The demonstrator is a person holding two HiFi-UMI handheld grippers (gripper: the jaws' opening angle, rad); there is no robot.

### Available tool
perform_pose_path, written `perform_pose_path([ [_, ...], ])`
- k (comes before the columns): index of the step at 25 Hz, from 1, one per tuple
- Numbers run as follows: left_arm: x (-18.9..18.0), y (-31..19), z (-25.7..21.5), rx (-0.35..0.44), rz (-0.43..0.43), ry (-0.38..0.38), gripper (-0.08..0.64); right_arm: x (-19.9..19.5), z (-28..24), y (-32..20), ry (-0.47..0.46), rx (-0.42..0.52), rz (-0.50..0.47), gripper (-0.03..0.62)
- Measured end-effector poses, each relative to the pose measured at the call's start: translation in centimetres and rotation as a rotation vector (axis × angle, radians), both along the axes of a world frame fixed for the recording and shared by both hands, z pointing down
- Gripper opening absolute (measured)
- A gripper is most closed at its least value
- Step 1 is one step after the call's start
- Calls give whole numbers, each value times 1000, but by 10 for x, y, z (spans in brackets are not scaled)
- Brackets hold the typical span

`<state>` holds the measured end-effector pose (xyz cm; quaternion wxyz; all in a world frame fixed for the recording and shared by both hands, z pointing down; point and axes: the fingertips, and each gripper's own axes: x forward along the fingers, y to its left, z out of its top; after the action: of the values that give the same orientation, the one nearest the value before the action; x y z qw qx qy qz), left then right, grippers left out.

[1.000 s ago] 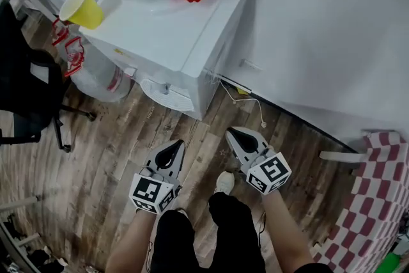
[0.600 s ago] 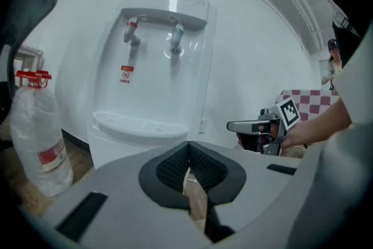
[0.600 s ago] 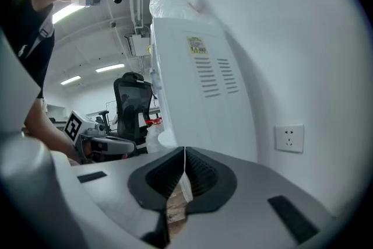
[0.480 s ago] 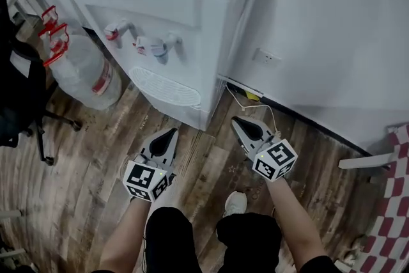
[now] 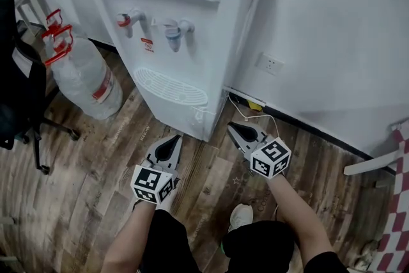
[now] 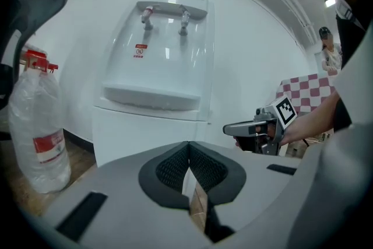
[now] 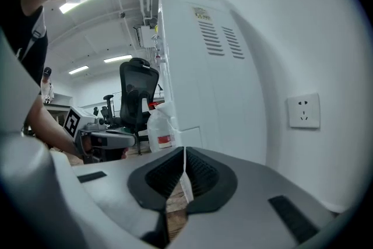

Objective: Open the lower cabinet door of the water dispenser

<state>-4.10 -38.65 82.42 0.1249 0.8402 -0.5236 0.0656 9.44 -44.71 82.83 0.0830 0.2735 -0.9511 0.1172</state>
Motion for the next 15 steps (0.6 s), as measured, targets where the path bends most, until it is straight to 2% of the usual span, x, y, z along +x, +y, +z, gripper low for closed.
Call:
perform_pose_path([
  [6, 1, -7, 2, 1, -3, -11, 14, -21, -4, -4, 34, 43, -29, 28],
  [7, 2, -8, 3, 3, -4, -11, 14, -24, -3, -5, 39, 42, -33, 55],
  [8, 2, -8, 3, 4, -4, -10, 14, -27, -2, -6, 42, 40, -36, 122],
  [9, 2, -8, 4, 5, -5, -9, 14, -29, -1, -7, 45, 41, -37, 145],
  [15, 2, -10, 4, 11, -21, -29, 15, -40, -7, -22, 38, 61, -14, 207],
])
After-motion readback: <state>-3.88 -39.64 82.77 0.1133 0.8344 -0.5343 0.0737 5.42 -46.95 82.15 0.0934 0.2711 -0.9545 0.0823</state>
